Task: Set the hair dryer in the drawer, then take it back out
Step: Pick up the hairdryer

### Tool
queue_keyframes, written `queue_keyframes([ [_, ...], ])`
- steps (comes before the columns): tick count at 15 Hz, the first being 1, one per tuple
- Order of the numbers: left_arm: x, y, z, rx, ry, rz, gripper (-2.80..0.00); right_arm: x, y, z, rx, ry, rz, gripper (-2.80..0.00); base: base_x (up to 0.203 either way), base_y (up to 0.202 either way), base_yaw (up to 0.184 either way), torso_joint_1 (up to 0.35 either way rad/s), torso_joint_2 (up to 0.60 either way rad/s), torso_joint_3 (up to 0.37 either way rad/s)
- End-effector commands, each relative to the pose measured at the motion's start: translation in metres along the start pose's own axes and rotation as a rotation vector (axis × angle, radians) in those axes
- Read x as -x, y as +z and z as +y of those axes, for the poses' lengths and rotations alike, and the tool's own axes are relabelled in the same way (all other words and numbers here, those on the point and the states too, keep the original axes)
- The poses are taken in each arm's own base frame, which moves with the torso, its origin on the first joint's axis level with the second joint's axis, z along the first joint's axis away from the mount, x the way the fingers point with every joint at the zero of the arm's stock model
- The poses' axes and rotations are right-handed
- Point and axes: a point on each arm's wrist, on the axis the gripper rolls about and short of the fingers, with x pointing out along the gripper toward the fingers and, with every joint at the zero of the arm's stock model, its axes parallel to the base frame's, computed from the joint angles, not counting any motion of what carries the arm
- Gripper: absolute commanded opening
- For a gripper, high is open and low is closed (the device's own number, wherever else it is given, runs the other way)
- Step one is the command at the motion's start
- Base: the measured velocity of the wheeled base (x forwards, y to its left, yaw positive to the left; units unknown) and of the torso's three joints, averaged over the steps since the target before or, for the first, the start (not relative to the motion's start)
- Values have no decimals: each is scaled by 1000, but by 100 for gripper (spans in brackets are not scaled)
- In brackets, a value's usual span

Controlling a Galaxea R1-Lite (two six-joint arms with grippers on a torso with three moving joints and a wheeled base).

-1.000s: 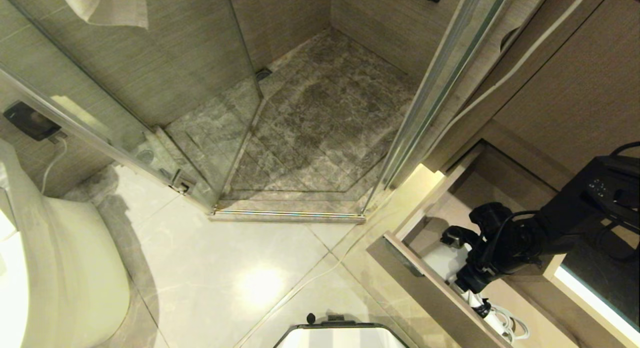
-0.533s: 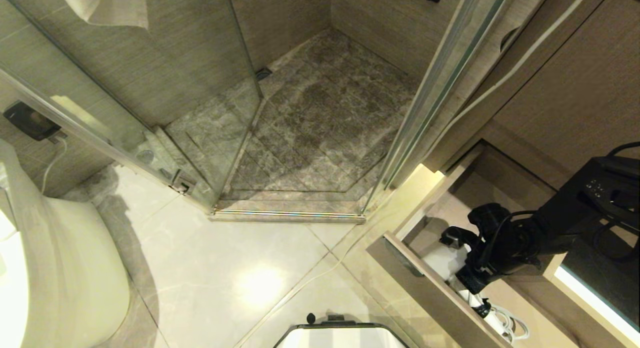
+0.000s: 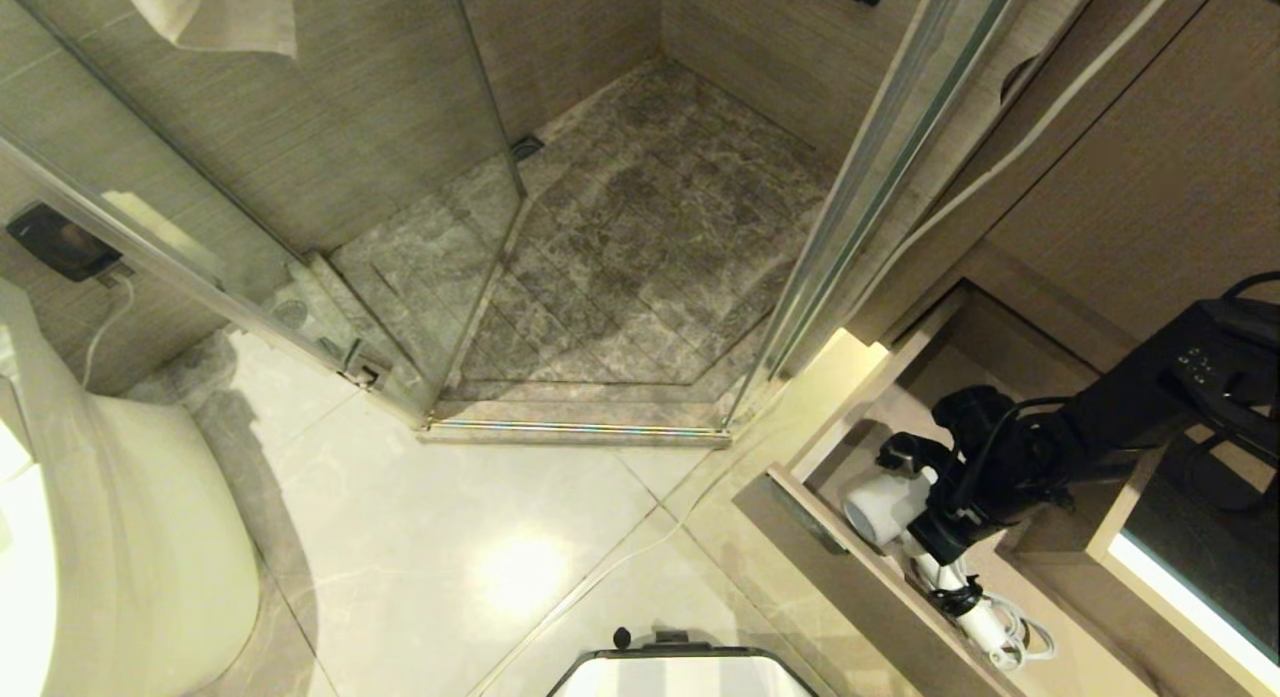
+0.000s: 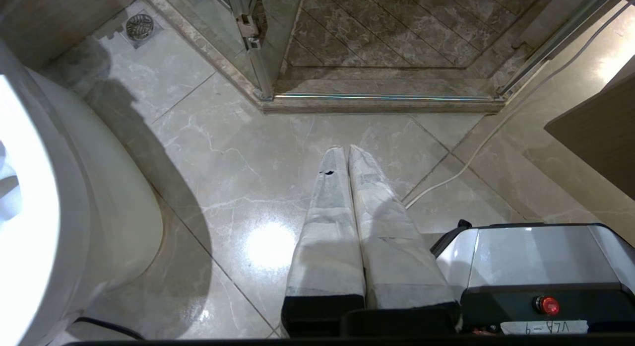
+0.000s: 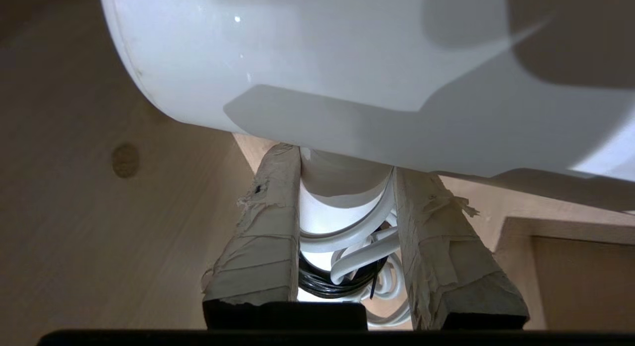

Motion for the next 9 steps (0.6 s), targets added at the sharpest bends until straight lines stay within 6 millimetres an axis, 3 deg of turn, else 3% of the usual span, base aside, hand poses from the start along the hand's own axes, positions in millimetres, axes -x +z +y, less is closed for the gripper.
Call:
queue_keyframes([
  [1,0,0,0,1,1,1,-280,1,12,-7,6,-17,-31,-280,0,0,0,0,0,0],
  [9,0,0,0,0,1,1,-280,2,36,-22,10,-55,-94,-280,0,0,0,0,0,0],
])
